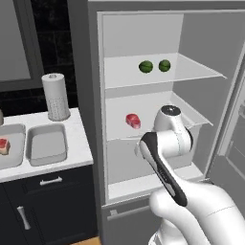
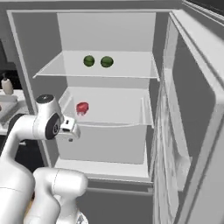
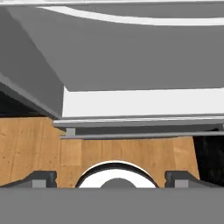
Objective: Place one avocado and one steak in each tupperware on the nearby counter, to pack two identical lunches.
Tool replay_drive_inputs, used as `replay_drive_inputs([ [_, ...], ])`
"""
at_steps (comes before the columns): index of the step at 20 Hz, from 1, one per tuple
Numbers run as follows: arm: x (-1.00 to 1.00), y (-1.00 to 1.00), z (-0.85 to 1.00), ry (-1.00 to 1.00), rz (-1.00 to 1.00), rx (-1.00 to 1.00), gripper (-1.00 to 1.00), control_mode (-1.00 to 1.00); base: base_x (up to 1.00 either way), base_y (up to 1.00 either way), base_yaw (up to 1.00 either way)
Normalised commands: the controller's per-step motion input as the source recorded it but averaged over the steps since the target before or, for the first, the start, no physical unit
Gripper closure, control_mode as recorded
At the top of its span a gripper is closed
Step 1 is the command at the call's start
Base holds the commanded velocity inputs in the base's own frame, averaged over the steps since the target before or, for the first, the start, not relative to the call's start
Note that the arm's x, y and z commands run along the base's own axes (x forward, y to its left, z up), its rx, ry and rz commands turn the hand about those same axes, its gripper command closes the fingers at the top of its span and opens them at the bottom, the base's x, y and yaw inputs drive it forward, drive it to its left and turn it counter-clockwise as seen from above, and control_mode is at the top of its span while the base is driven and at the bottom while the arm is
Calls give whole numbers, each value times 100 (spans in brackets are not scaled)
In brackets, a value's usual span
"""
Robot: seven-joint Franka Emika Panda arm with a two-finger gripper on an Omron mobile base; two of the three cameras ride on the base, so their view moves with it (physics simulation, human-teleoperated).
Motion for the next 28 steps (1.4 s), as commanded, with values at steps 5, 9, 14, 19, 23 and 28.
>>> replay_drive_inputs([
  [5,28,6,15,-6,0,1,-100,-100,49,-16,0],
  [9,64,53,62,-27,0,0,-100,-100,0,0,0],
  [14,79,11,30,-17,-2,0,-100,-100,0,0,0],
  [19,74,0,-13,0,-2,0,-100,-100,0,0,0],
  [23,38,5,-9,0,0,0,-100,-100,0,0,0],
  [28,24,6,-28,0,0,0,-100,-100,0,0,0],
])
